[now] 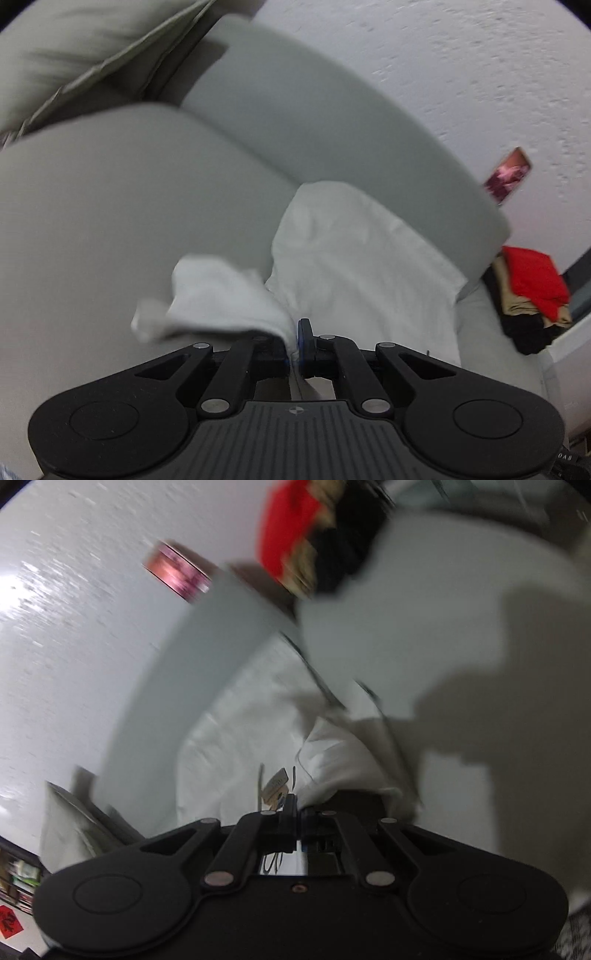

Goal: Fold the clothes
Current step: 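Lay the hoodie flat on the sofa with both tools and open them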

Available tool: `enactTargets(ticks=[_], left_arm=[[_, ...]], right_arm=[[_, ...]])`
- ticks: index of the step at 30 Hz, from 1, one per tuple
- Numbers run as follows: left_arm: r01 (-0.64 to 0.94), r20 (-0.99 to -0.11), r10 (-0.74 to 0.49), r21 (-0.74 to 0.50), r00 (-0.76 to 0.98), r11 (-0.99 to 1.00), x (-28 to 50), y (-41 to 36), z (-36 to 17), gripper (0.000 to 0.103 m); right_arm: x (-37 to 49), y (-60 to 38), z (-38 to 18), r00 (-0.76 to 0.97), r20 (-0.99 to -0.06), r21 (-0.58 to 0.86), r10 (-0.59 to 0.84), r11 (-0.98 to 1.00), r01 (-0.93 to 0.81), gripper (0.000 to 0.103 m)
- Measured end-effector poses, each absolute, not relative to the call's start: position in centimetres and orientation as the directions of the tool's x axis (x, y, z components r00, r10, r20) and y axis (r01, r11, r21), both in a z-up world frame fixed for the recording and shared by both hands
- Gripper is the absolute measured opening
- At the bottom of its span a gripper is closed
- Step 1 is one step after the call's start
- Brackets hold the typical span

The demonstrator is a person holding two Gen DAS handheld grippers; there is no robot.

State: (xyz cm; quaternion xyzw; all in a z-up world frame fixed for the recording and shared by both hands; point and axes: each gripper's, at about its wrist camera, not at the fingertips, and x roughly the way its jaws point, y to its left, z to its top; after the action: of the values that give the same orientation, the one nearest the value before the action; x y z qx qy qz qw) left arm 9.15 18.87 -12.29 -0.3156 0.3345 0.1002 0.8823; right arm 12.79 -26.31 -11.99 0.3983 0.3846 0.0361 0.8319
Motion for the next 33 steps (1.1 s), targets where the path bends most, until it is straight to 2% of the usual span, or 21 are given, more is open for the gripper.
enactTargets(ticks=[4,12,18,21,25,28,29,33], left_arm=[[-0.404,-0.659,-0.023,-0.488,0.752,0.774,8.9,19.8,-12.8,0.002],[-0.353,-0.63,-0.036,-0.481,0.776,0.802,7.1,19.7,-7.4,0.002],[-0.355,-0.67,0.024,-0.362,0.742,0.862,3.4,17.4,-5.4,0.002],[-0.366,-0.703,0.063,-0.289,0.708,0.885,2.1,16.7,-6.1,0.003],[-0.364,-0.76,0.14,-0.134,0.635,0.922,1.8,15.3,-8.6,0.004],[-0.36,-0.824,0.175,-0.037,0.539,0.932,2.3,14.6,-11.6,0.01],[-0.363,-0.839,0.19,-0.01,0.511,0.932,2.2,14.6,-12.2,0.015],[-0.367,-0.835,0.214,0.016,0.507,0.93,0.1,15.5,-10.7,0.031]], right_arm=[[13.1,-26.3,-12.8,0.68,-0.649,0.658,0.34,0.7,0.278,0.002],[11.4,-27.2,-7.8,0.72,-0.613,0.653,0.325,0.721,0.231,0.002],[8.9,-27.4,-7.1,0.719,-0.622,0.631,0.311,0.743,0.224,0.002],[7.6,-27.5,-7.8,0.698,-0.646,0.614,0.31,0.754,0.234,0.002],[6.5,-26.8,-9.6,0.662,-0.698,0.556,0.274,0.79,0.259,0.002],[6.5,-26.0,-11.5,0.627,-0.742,0.496,0.236,0.823,0.278,0.002],[6.6,-25.8,-12.3,0.609,-0.759,0.475,0.23,0.835,0.277,0.002],[6.3,-25.8,-13.1,0.537,-0.816,0.404,0.214,0.875,0.265,0.009]])
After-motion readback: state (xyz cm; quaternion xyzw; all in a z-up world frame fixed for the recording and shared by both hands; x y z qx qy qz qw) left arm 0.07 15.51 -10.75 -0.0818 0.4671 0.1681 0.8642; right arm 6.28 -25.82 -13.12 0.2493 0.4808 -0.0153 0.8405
